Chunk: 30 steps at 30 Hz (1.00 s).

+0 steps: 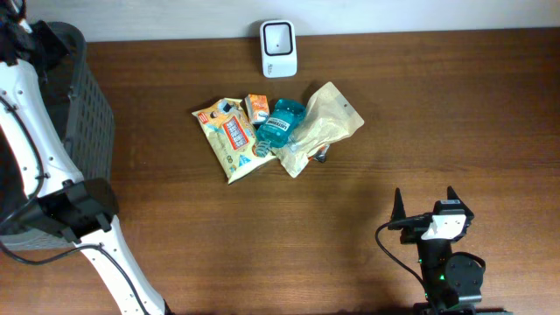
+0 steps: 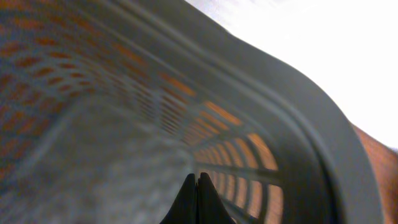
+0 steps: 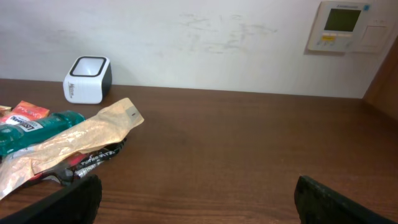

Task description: Scan the item barcode

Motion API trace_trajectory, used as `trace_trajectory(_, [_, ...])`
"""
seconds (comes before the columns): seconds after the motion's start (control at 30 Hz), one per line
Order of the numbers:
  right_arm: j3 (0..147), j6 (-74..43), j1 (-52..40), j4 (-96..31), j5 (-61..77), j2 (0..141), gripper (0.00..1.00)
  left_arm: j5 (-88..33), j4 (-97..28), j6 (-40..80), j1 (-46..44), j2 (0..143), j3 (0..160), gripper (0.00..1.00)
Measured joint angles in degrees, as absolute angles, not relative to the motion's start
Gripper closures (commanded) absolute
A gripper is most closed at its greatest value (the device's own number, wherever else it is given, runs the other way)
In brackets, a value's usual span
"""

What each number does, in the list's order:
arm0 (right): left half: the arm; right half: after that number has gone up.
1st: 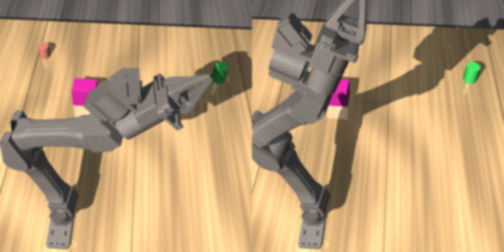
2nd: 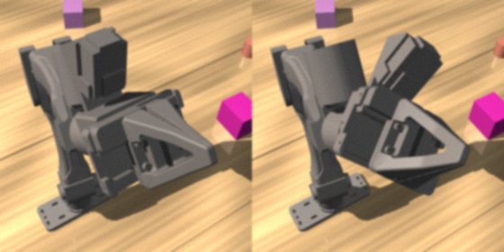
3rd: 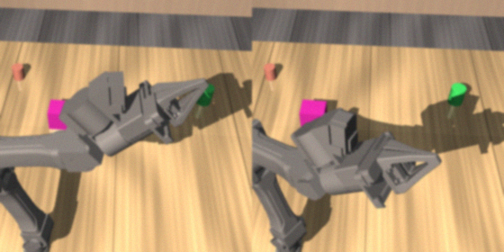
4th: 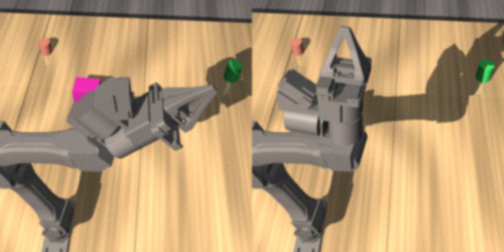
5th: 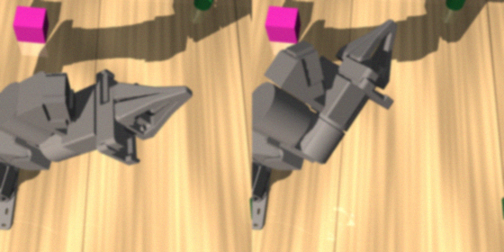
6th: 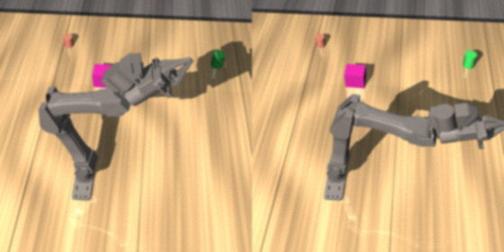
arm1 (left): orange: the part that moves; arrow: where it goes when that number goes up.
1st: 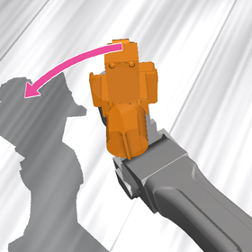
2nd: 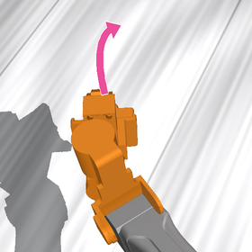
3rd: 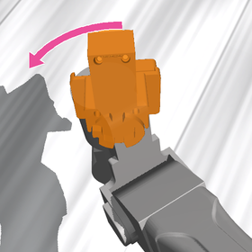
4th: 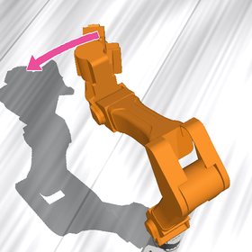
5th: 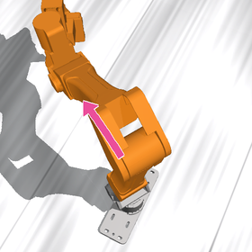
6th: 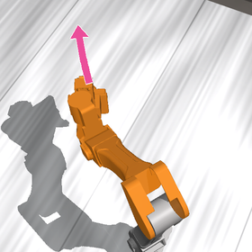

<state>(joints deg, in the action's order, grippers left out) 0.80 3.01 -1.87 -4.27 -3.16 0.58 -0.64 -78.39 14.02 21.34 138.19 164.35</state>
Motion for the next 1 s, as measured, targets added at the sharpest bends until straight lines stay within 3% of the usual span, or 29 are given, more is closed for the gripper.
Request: trace_trajectory(1.0, [0.8, 2.96, -1.87, -4.27, -3.16, 0.58, 0.02, -18.81, -79.59, 1.1, 21.63, 138.63, 164.94, 1.0])
